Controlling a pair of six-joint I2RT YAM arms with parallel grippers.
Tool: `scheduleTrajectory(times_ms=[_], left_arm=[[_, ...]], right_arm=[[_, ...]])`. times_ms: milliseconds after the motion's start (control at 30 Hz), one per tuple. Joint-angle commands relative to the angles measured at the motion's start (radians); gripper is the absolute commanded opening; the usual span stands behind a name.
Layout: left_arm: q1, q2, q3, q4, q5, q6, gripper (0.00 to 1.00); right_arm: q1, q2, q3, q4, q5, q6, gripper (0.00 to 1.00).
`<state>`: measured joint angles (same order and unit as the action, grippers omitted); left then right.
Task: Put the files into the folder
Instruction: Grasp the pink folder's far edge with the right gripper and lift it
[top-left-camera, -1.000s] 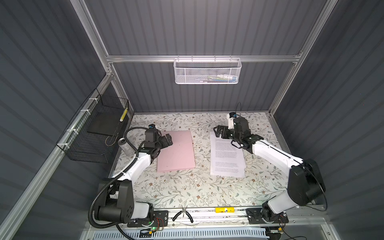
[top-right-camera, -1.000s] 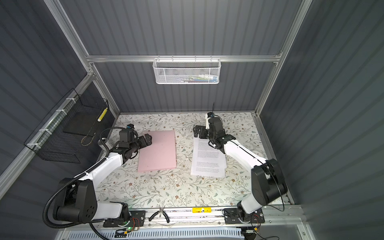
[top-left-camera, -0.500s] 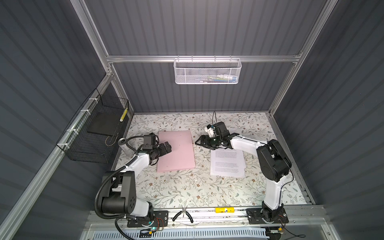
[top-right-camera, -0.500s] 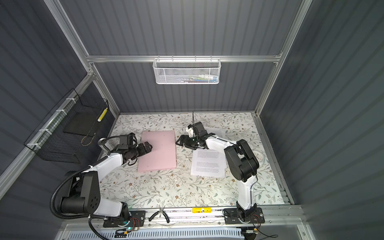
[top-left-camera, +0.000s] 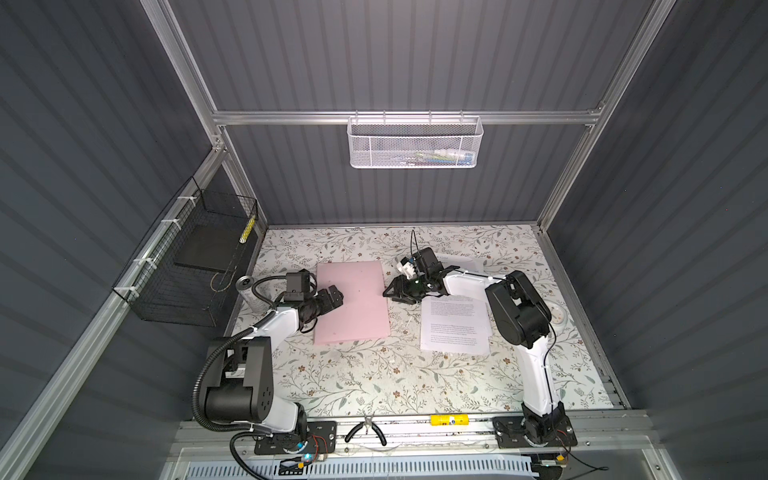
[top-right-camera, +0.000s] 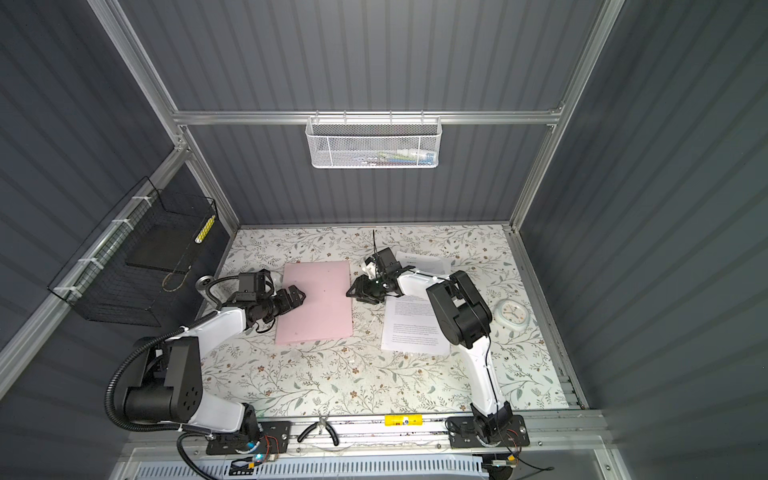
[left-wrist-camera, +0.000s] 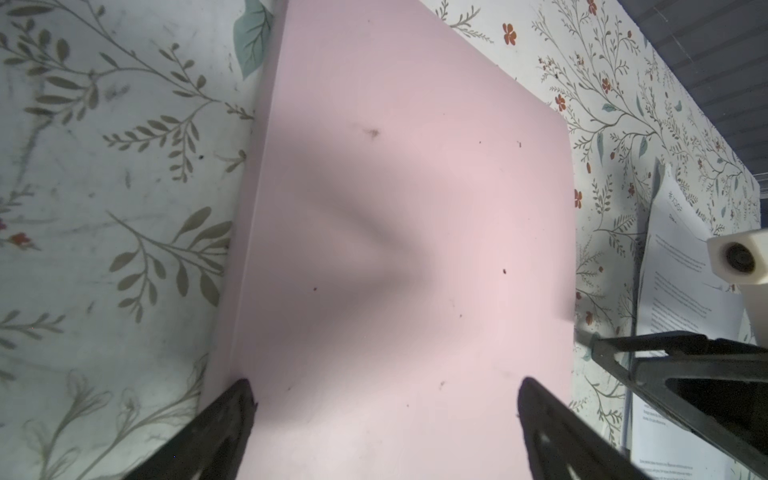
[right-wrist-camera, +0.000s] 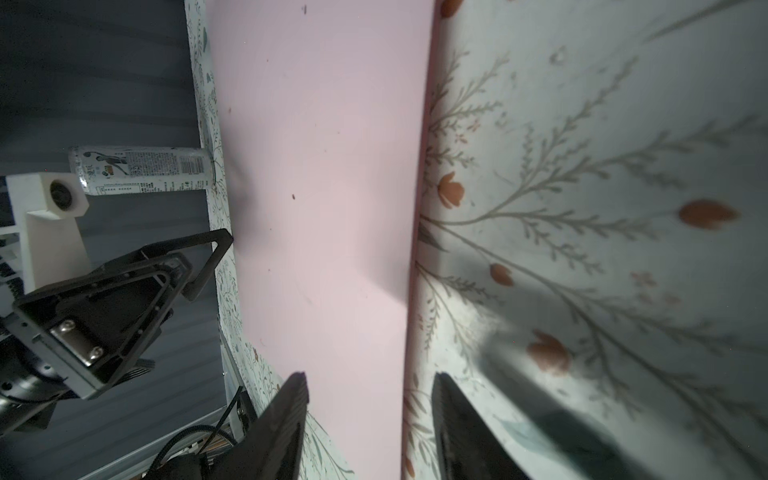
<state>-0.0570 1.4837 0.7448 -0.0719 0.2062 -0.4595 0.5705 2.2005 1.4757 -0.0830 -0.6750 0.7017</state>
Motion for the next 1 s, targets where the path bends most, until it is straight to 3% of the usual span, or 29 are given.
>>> scheduleTrajectory(times_ms=[0,133,433,967], left_arm=[[0.007,-0.045,0.01,-0.079,-0.057,0.023,0.99],[0.008,-0.066,0.011,-0.113,-0.137,0.04,0.99],[0.011,-0.045,-0.005,-0.093,-0.154,0.045,0.99],[0.014,0.036,-0.038,0.029,-0.07,0.033,0.98]], right_arm=[[0.009,0.019,0.033,-0.016,-0.029,0.014,0.51],[0.012,0.041,0.044,-0.013,-0.04,0.02,0.51],[0.013,0.069,0.058,0.012,-0.072,0.043,0.51],[0.015,0.095,0.109,0.039,-0.13,0.059,0.51]])
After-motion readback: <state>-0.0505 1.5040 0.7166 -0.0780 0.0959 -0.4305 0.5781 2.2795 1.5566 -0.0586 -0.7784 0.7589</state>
